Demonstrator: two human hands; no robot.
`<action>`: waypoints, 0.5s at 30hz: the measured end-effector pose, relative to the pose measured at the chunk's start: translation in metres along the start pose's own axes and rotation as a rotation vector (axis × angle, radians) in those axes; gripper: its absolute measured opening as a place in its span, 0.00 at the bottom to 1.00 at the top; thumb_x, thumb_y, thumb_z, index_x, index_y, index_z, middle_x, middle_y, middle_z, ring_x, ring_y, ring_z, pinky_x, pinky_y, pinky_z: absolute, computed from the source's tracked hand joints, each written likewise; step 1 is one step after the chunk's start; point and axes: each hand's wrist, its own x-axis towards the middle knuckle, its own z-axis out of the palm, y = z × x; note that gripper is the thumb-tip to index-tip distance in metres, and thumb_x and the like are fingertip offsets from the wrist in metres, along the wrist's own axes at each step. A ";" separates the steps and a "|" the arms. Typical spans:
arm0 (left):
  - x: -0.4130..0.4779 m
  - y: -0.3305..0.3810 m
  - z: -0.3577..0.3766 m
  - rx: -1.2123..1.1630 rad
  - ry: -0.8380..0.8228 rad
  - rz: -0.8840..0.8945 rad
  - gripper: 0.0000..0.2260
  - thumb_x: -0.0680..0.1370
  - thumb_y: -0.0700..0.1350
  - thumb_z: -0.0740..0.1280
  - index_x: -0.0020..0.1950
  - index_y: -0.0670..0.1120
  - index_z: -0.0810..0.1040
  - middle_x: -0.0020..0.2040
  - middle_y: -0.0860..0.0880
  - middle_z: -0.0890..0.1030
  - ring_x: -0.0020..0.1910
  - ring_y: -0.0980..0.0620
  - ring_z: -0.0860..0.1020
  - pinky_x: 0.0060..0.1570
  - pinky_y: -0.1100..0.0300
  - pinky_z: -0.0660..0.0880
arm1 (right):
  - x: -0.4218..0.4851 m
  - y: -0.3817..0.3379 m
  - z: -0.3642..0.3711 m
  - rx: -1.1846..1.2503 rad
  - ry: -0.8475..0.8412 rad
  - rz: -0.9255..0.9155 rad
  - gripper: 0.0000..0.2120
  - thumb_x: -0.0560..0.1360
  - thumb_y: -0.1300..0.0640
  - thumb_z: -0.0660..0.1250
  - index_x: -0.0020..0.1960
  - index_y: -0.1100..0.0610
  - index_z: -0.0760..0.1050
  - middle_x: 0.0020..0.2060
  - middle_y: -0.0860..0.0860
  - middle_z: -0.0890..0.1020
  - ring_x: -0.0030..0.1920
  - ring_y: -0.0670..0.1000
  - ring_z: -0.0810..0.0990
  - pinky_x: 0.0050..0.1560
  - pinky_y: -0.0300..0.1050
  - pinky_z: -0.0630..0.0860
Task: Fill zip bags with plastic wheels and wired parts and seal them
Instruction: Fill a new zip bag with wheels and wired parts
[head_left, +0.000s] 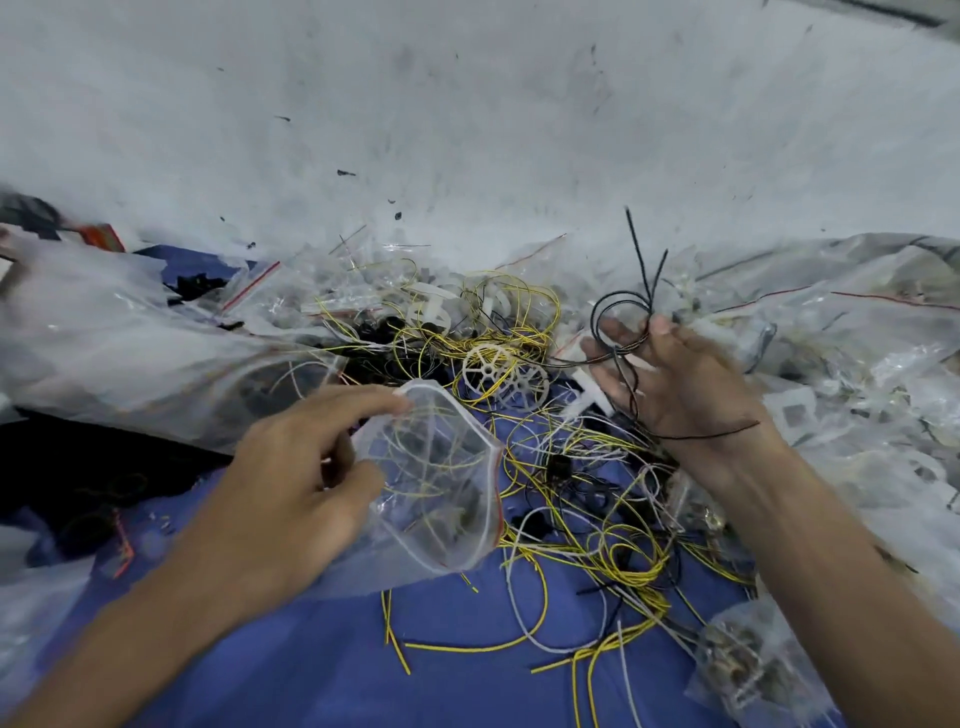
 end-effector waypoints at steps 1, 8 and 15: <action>0.000 0.001 0.001 -0.013 -0.008 -0.040 0.22 0.64 0.40 0.61 0.55 0.53 0.79 0.34 0.62 0.77 0.25 0.60 0.68 0.29 0.73 0.64 | 0.000 0.003 0.004 0.029 0.006 -0.002 0.10 0.81 0.57 0.55 0.42 0.57 0.70 0.44 0.55 0.83 0.47 0.57 0.84 0.43 0.44 0.81; -0.001 0.009 0.011 -0.140 -0.039 -0.157 0.26 0.65 0.40 0.60 0.63 0.48 0.76 0.33 0.65 0.76 0.25 0.61 0.67 0.31 0.70 0.67 | -0.016 0.026 0.032 0.270 -0.095 0.084 0.13 0.81 0.64 0.51 0.44 0.67 0.71 0.39 0.60 0.83 0.41 0.52 0.85 0.39 0.35 0.79; 0.003 0.021 0.010 -0.183 -0.027 -0.141 0.24 0.65 0.34 0.63 0.57 0.55 0.75 0.36 0.64 0.77 0.26 0.61 0.68 0.29 0.73 0.66 | -0.031 0.077 0.091 -0.461 -0.480 0.100 0.12 0.81 0.63 0.53 0.41 0.56 0.70 0.37 0.54 0.76 0.48 0.56 0.79 0.39 0.38 0.71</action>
